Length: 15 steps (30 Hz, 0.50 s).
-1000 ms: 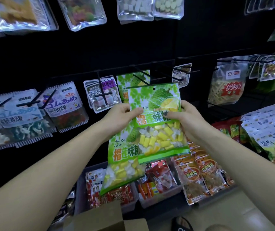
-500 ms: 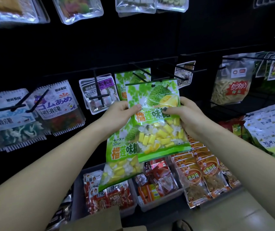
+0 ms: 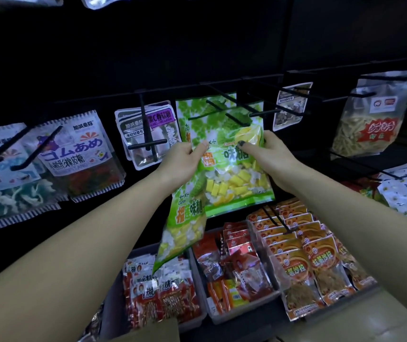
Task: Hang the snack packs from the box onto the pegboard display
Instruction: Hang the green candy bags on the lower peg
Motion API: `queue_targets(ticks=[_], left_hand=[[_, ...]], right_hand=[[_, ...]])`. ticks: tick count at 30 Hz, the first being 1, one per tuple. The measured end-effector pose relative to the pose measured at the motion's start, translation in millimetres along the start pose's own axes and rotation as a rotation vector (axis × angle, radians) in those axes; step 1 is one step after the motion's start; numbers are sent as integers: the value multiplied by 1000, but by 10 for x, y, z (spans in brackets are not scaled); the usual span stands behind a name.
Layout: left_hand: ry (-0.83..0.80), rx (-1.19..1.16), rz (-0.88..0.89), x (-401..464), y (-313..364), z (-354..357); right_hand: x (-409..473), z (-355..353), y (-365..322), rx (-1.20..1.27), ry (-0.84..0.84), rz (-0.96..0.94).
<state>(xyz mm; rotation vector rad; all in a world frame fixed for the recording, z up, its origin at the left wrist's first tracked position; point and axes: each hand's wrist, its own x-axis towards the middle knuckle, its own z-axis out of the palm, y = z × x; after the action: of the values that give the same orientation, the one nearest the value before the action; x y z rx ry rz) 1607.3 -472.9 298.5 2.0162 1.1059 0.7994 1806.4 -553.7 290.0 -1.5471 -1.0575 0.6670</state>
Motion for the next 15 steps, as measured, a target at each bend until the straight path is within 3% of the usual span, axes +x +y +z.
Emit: queue_targets(ticks=[4, 10, 15], left_hand=[[-2, 78, -21, 186, -77, -41], [-131, 318, -47, 322, -262, -103], [-168, 289, -55, 349, -385, -144]], right_hand=[[318, 147, 15, -28, 43, -19], [734, 320, 46, -18, 60, -6], [839, 419, 19, -70, 52, 28]])
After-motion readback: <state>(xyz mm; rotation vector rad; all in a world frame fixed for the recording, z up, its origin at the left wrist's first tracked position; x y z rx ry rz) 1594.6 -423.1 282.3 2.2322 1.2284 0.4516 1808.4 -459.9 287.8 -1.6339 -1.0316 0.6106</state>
